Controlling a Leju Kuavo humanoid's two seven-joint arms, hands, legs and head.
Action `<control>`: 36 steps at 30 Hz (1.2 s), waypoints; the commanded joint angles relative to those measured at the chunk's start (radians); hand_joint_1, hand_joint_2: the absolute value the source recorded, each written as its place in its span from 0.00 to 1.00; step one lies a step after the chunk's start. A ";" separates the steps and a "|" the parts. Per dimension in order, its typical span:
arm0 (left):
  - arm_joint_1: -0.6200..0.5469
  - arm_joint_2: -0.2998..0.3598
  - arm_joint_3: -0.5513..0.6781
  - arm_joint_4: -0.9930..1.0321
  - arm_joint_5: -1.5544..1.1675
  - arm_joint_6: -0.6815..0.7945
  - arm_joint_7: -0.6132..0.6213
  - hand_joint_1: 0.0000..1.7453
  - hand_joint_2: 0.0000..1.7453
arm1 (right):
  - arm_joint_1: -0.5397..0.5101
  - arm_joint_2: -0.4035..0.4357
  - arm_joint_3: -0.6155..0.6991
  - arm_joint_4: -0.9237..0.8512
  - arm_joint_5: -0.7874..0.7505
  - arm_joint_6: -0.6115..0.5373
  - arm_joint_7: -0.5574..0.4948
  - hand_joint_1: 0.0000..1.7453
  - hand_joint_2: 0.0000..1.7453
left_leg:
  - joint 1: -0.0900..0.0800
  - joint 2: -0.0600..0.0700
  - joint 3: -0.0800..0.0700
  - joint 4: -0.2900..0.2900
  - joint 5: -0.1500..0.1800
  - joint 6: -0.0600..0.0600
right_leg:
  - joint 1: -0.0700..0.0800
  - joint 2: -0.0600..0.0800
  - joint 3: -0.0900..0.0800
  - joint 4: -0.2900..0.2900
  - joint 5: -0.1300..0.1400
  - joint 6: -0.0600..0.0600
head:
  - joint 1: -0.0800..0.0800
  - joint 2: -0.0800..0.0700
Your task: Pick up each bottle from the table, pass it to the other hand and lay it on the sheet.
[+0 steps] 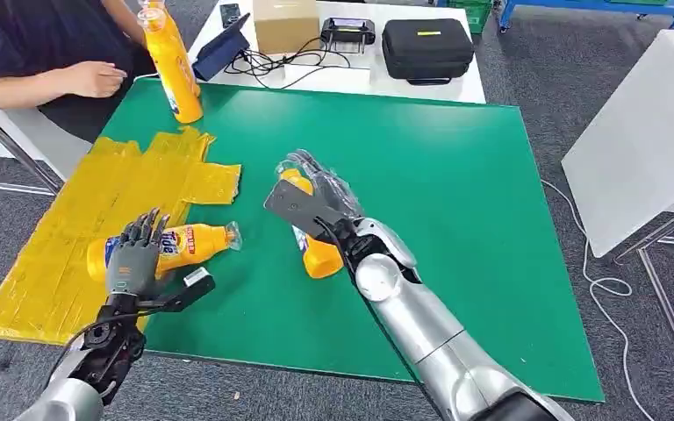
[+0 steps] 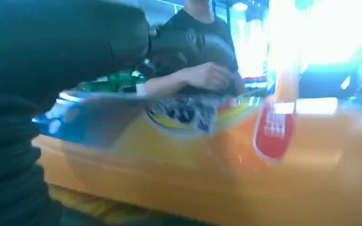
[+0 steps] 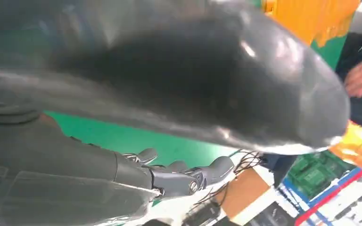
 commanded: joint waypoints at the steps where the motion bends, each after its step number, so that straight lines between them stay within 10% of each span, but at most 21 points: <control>1: 0.054 -0.139 0.301 -0.247 0.377 0.011 -0.364 0.00 1.00 | 0.045 -0.057 0.029 -0.036 0.015 -0.033 0.021 0.00 0.00 | 0.002 -0.004 0.006 0.001 -0.003 -0.002 | 0.002 -0.002 0.009 -0.002 -0.003 -0.001 | 0.000 0.000; 10: 0.076 -0.129 0.062 -0.551 0.758 0.011 -0.399 0.00 1.00 | 0.059 -0.087 -0.024 -0.066 0.115 -0.097 0.068 0.00 0.00 | 0.002 -0.009 0.003 0.003 -0.002 -0.002 | 0.002 -0.008 0.007 0.000 -0.004 -0.001 | 0.000 0.000; 11: 0.083 -0.134 0.064 -0.571 0.763 0.011 -0.399 0.00 1.00 | 0.058 -0.079 -0.027 -0.055 0.144 -0.094 0.088 0.00 1.00 | 0.002 -0.010 0.005 0.003 -0.003 -0.002 | 0.002 -0.008 0.010 0.000 -0.005 -0.002 | 0.000 0.000; 28: 0.041 -0.175 0.026 -0.549 0.707 0.011 -0.356 0.00 1.00 | -0.172 0.077 0.101 0.372 0.205 -0.055 0.219 0.00 1.00 | 0.001 0.000 0.003 0.000 -0.001 -0.001 | 0.001 0.002 0.004 -0.001 -0.001 -0.001 | 0.000 0.000; 29: 0.046 -0.174 0.030 -0.552 0.706 0.011 -0.353 0.00 1.00 | -0.179 0.077 0.135 0.381 0.177 -0.057 0.232 0.00 0.00 | 0.000 -0.001 0.002 0.000 -0.001 -0.001 | 0.000 0.000 0.004 0.000 -0.001 0.000 | 0.000 0.000; 36: 0.048 -0.174 0.031 -0.554 0.708 0.011 -0.353 0.00 1.00 | -0.185 0.077 0.152 0.391 0.157 -0.059 0.234 0.00 0.00 | 0.001 -0.001 0.002 0.001 -0.001 -0.001 | 0.000 0.000 0.004 0.000 -0.001 -0.001 | 0.000 0.000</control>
